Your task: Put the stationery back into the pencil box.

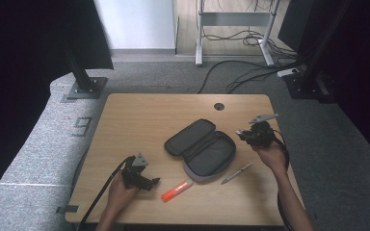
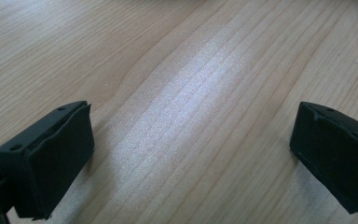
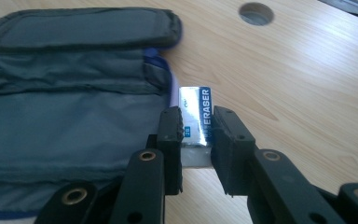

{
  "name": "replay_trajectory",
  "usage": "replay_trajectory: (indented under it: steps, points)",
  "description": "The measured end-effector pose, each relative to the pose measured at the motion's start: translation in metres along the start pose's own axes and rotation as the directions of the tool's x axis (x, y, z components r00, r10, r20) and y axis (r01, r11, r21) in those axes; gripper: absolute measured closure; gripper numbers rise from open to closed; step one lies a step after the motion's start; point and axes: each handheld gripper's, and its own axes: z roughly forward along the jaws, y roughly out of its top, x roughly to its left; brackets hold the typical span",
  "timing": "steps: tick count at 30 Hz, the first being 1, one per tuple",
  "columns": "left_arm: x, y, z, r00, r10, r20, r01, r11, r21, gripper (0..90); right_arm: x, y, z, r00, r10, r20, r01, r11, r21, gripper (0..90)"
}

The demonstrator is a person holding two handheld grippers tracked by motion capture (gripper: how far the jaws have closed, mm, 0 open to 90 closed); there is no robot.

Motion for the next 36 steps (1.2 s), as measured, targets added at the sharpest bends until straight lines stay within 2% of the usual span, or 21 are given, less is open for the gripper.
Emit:
replay_trajectory:
  steps: [8, 20, 29, 36]
  points:
    - [0.0, 0.0, 0.0, 1.0, 0.0, -0.001, 0.0, 1.0, 0.0, 0.0, 0.023, 0.007, 0.015, 0.9983, -0.041, -0.041, 0.041, 0.999, 0.008, 72.1]
    - [0.0, 0.0, 0.0, 1.0, 0.001, -0.001, -0.001, 1.0, 0.0, 0.0, 0.052, 0.002, 0.047, 0.9905, -0.081, -0.111, 0.085, 0.996, 0.032, 72.0]
    - [0.0, 0.0, 0.0, 1.0, 0.001, -0.001, -0.001, 1.0, 0.0, 0.0, 0.064, -0.004, 0.069, 0.9865, -0.1, -0.13, 0.108, 0.993, 0.054, 72.0]
    - [0.0, 0.0, 0.0, 1.0, 0.001, -0.001, -0.001, 1.0, 0.0, 0.0, 0.067, -0.008, 0.078, 0.984, -0.107, -0.143, 0.118, 0.99, 0.071, 71.2]
